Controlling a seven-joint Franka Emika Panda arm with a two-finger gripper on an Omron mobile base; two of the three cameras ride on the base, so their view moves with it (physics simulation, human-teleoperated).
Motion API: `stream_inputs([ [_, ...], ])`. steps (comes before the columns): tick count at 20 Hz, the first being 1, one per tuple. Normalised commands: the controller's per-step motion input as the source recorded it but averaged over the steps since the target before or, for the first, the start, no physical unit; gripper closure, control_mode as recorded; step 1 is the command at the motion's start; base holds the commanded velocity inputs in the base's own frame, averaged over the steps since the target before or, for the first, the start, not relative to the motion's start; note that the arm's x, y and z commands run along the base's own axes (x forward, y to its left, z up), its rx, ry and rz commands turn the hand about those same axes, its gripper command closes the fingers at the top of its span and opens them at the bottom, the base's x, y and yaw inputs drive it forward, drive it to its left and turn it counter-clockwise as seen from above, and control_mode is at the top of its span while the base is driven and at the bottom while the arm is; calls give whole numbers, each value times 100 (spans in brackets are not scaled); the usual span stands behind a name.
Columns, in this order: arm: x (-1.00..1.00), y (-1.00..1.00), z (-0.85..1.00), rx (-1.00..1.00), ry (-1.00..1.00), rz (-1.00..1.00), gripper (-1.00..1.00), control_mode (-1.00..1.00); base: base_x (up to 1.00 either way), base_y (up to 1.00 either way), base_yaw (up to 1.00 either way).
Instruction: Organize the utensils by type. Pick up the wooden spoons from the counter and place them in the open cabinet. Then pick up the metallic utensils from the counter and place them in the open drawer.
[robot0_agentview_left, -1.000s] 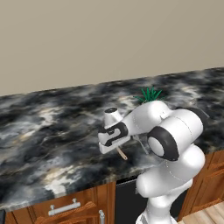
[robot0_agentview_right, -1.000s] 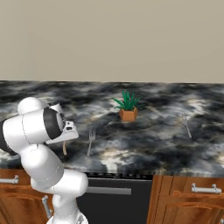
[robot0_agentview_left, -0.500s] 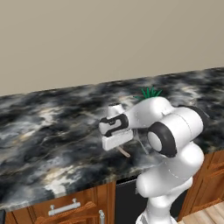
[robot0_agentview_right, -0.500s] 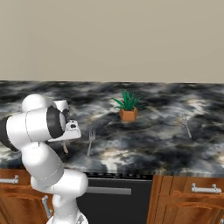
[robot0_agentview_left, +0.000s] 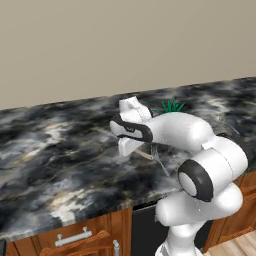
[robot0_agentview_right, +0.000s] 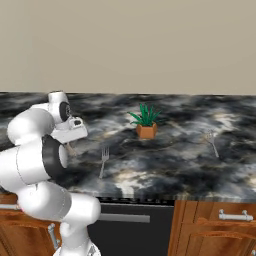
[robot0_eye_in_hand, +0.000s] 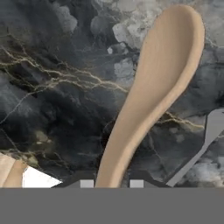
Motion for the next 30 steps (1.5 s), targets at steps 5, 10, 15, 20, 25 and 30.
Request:
stream_inputs([
  [5, -52, -6, 76, -7, -30, 44, 100, -100, 0, 0, 0],
  [10, -50, -7, 64, -2, -21, 50, 100, -100, 0, 0, 0],
  [15, -51, -1, 66, 0, -6, 47, 100, -100, 0, 0, 0],
  [20, -52, -10, 49, 0, -1, 50, 100, -100, 0, 0, 0],
  [25, -51, -22, 34, 0, -1, 34, 100, -100, 0, 0, 0],
  [30, -46, -8, 41, -1, -1, 6, 100, -100, 0, 0, 0],
])
